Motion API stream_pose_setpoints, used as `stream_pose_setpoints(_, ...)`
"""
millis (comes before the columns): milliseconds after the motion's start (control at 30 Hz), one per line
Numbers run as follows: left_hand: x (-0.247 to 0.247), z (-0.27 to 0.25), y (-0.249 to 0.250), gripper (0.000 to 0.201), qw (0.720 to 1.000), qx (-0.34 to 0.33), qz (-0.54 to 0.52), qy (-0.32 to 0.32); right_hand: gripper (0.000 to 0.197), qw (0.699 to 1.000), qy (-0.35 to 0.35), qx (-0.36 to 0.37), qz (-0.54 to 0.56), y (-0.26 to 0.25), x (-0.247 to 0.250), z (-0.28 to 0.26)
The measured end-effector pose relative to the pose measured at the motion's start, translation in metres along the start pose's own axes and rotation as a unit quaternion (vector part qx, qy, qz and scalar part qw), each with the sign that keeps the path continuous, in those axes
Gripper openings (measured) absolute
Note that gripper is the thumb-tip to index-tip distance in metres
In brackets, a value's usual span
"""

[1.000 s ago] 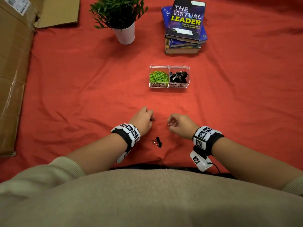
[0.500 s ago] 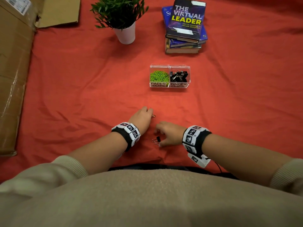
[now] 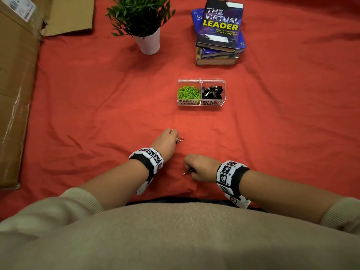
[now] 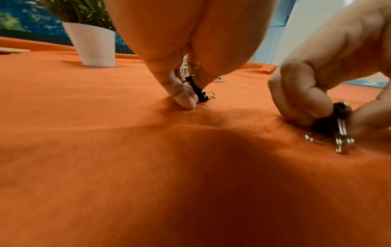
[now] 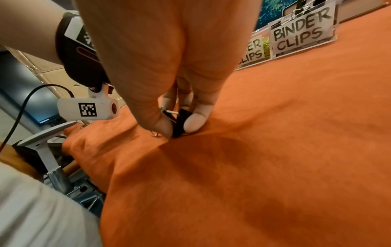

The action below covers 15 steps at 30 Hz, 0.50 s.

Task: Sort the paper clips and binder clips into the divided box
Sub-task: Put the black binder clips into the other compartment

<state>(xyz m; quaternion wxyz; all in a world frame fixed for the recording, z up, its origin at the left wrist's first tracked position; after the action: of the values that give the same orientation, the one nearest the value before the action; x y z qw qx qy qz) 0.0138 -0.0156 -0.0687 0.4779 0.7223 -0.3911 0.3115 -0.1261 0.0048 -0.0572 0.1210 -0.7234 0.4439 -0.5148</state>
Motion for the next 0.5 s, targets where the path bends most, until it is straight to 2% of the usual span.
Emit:
stream_pose_setpoints(133, 0.001, -0.001, -0.006, 0.019, 0.999, 0.029, -0.040, -0.003, 0.029, 1.000, 0.024, -0.019, 0.007, 0.011, 0.004, 0.001)
stream_pose_setpoints(300, 0.002, 0.004, -0.011, 0.018, 0.995, 0.059, -0.069, -0.028, 0.023, 0.989, 0.108, -0.083, 0.063, 0.039, 0.036, -0.003)
stream_pose_setpoints(367, 0.004, 0.009, -0.009, 0.017, 0.995, 0.057, -0.080, -0.030, 0.016, 0.968, 0.166, -0.140, 0.128, 0.059, 0.054, -0.008)
stream_pose_setpoints(433, 0.014, 0.016, 0.004, 0.016, 0.994, 0.039, -0.097, -0.012, 0.016, 0.925, 0.235, -0.194, 0.227, 0.079, 0.076, -0.016)
stream_pose_setpoints(500, 0.029, 0.025, 0.025, 0.016, 0.994, 0.002, -0.112, 0.010, 0.017, 0.887, 0.301, -0.223, 0.269, 0.094, 0.104, -0.024)
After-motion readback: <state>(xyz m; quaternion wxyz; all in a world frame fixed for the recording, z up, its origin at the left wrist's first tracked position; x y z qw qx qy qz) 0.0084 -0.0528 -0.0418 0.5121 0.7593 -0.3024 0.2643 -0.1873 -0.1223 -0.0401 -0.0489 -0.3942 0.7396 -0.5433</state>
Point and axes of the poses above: each hand's wrist, its own z-axis towards the middle knuckle, its own x-axis out of the back of the hand, y = z × x, the point moved 5 cm from there along z, towards the middle knuckle, and after that the axes turned 4 degrees about x, right-handed, at the moved point
